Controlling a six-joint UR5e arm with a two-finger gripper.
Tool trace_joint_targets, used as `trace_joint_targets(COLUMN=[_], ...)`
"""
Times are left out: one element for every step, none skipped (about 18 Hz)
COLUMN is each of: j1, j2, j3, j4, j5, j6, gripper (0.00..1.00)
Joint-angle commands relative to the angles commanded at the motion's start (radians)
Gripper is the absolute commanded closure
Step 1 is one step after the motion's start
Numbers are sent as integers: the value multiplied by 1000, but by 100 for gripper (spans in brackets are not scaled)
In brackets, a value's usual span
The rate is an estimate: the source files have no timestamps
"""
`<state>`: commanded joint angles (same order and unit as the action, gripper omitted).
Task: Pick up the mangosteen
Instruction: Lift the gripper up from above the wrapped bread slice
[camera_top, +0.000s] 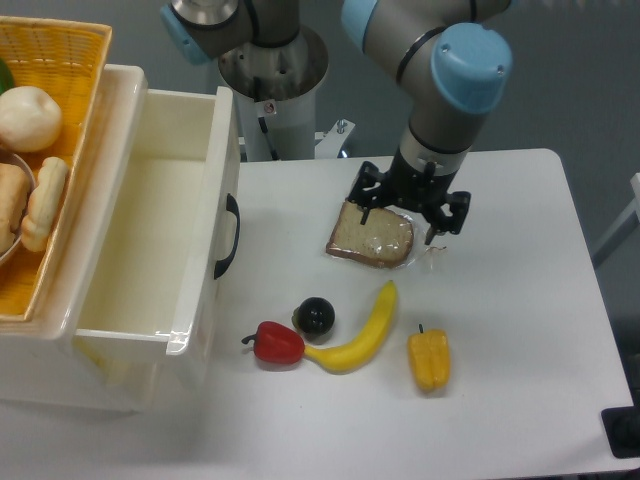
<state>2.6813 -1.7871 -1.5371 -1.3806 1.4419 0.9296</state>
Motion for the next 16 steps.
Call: trace_joint_targets(j1=[2,0,0,0,-1,-3,-3,-5,-5,-5,-6,-9,-12,-18,-23,-38], j2=[2,2,-2,-2,-3,-2,-2,-2,-2,-3,-5,-14,-21,-23,-31,-44], j3=[0,0,0,-1,-5,-9,-12,-20,-29,-37,-44,-55,-67,-75,-80,-80], j4=[3,3,2,2,2,2,2,2,2,2,2,2,2,2,2,2], j5=[2,2,0,0,0,0,0,0,0,-2,-3,-3,-3,-3,-3,-3], j6=[0,0,0,-2,-3,-5,-11,-11,-12,-11,-11,-11,-17,-26,-35,-49], gripper=[0,0,0,0,0,0,0,0,0,0,0,0,0,0,0,0])
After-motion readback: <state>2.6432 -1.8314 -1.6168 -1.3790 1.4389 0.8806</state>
